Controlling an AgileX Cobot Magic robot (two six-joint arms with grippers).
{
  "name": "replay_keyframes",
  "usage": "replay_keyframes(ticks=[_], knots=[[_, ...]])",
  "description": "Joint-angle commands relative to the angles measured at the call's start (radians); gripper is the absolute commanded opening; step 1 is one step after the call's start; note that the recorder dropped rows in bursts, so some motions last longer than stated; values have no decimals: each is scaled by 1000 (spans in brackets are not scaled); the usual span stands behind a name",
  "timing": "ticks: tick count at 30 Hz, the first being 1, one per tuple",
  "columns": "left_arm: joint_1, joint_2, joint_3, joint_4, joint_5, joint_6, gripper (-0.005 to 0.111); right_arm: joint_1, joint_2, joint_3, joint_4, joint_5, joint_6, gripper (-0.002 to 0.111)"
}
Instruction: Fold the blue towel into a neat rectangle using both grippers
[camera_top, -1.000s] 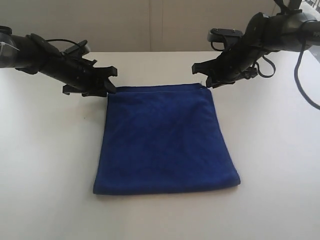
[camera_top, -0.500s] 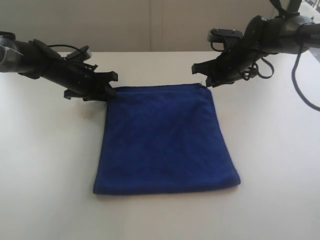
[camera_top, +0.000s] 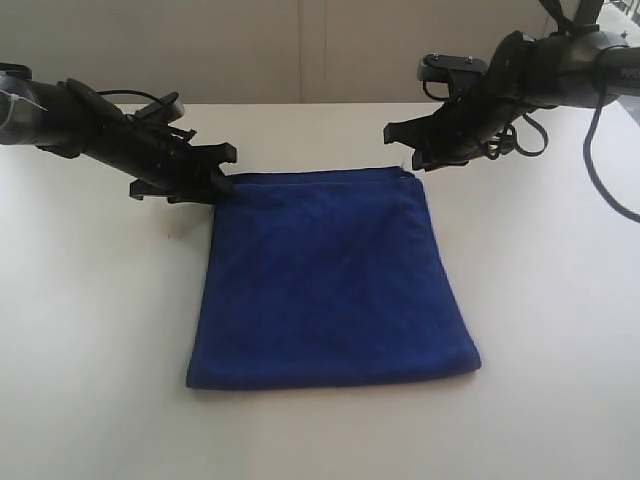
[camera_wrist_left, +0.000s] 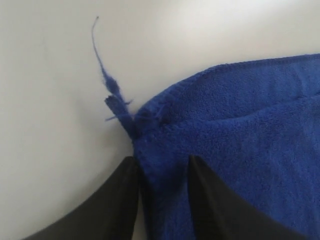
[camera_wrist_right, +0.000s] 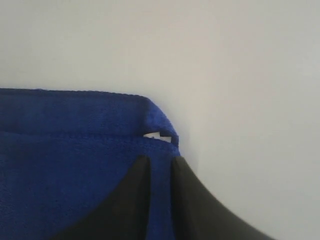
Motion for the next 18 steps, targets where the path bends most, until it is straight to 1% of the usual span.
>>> replay_keyframes(ticks=[1,4,6,13,15,18], knots=[[-2,-23,-3,-5,23,2,40,-6,0,-6,-10,-9,5,16],[-2,-27,-4,-5,9,2,39,-6,2,-6,-10,-4,5,16],[-2,-27,-4,-4,9,2,34,-6,6,-6,-10,-2,5,16],[-2,-27,-4,-4,10,2,5,-6,28,-6,-10,-19,16,16],[-2,-27,-4,-4,10,2,0,-6,28,-6,-10,-32,45,20],[-2,-27,-4,-4,8,2,0,-6,28,-6,-11,-65,54,31]])
